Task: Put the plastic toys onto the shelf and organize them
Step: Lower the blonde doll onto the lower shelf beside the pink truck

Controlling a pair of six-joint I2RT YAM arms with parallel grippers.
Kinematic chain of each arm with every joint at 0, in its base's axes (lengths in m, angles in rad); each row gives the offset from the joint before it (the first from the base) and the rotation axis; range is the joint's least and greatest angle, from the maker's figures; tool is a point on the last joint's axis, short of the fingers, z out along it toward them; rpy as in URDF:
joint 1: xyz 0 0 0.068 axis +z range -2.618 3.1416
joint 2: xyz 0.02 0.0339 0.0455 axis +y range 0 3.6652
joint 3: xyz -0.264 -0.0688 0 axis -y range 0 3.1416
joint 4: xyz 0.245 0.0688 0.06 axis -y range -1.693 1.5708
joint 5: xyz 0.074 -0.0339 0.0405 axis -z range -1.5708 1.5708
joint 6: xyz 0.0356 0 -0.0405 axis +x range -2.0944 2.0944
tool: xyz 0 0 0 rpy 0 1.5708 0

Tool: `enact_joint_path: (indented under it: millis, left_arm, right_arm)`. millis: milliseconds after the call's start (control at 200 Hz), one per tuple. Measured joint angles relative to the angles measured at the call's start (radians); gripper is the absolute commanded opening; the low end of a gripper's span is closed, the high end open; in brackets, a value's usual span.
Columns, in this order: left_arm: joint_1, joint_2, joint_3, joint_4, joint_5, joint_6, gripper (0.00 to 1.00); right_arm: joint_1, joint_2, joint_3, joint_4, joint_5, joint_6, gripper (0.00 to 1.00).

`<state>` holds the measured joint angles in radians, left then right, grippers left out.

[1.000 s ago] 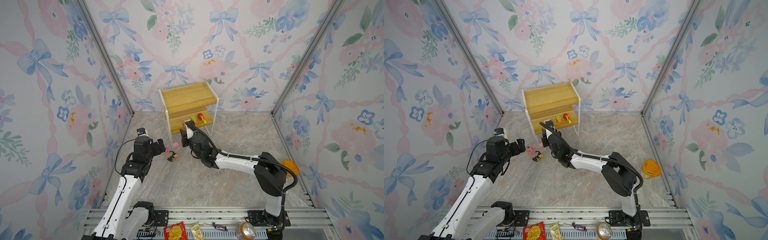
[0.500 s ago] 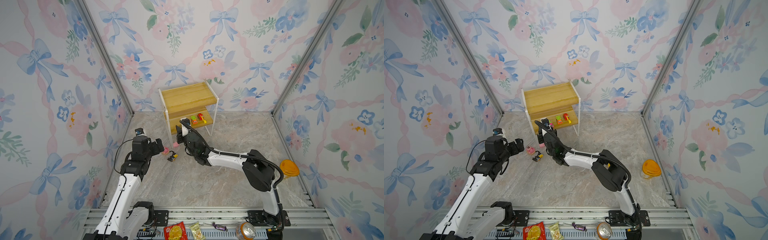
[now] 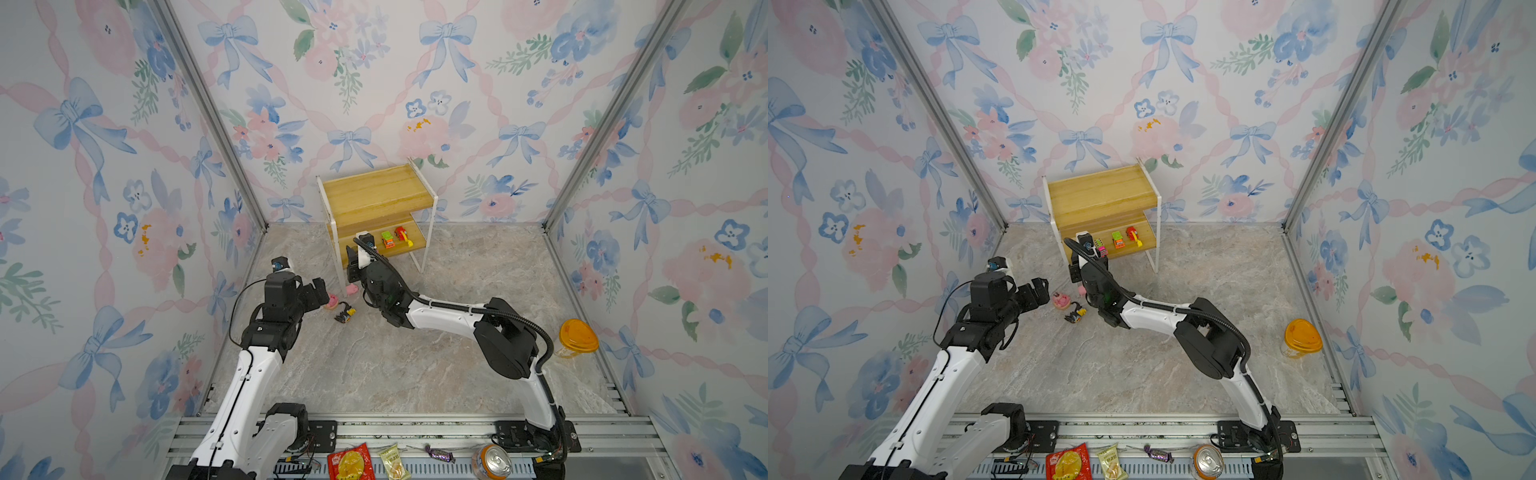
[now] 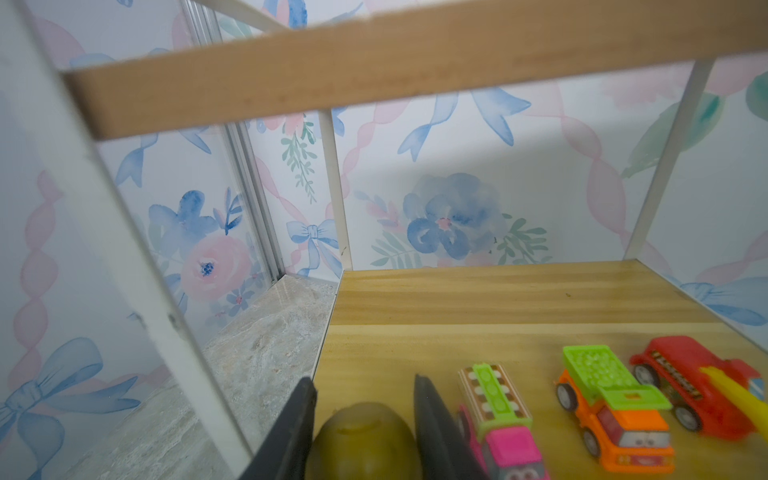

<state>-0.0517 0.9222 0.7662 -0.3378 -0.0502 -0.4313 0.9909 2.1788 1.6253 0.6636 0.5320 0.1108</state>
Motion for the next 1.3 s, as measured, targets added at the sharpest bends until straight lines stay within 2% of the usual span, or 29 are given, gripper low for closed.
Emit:
enact_joint_path:
  millis: [1300]
  left_arm:
    - [0.000,0.000,-0.010,0.001,0.030,0.000,0.97]
  right_arm:
    - [-0.001,0.188,0.183,0.048,0.034,-0.031,0.29]
